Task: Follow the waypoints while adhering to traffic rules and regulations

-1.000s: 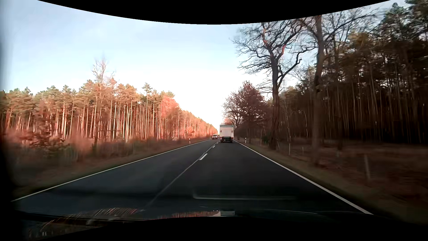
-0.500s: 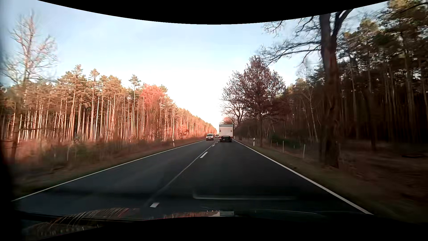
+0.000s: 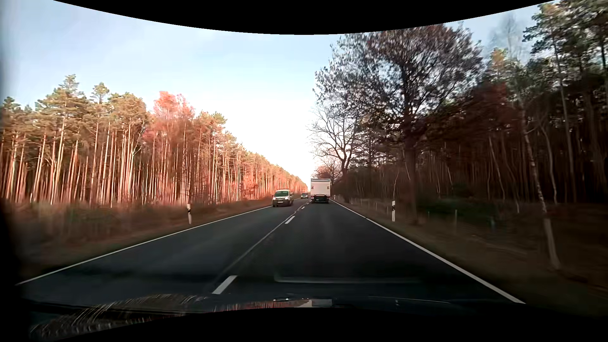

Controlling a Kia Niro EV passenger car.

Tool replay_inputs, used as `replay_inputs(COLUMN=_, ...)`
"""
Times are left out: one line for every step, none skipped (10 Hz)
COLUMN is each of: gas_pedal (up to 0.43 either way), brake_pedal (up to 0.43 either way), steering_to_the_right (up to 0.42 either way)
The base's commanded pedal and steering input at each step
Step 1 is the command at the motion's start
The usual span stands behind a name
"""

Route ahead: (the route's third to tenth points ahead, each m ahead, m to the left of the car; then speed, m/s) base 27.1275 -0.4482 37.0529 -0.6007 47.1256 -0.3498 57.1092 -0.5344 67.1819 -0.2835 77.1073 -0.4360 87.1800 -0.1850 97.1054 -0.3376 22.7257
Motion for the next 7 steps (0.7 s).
replay_inputs(gas_pedal=0.177, brake_pedal=0.000, steering_to_the_right=0.000)
replay_inputs(gas_pedal=0.177, brake_pedal=0.000, steering_to_the_right=-0.001)
replay_inputs(gas_pedal=0.177, brake_pedal=0.000, steering_to_the_right=-0.001)
replay_inputs(gas_pedal=0.177, brake_pedal=0.000, steering_to_the_right=-0.001)
replay_inputs(gas_pedal=0.177, brake_pedal=0.000, steering_to_the_right=-0.001)
replay_inputs(gas_pedal=0.177, brake_pedal=0.000, steering_to_the_right=-0.001)
replay_inputs(gas_pedal=0.177, brake_pedal=0.000, steering_to_the_right=-0.001)
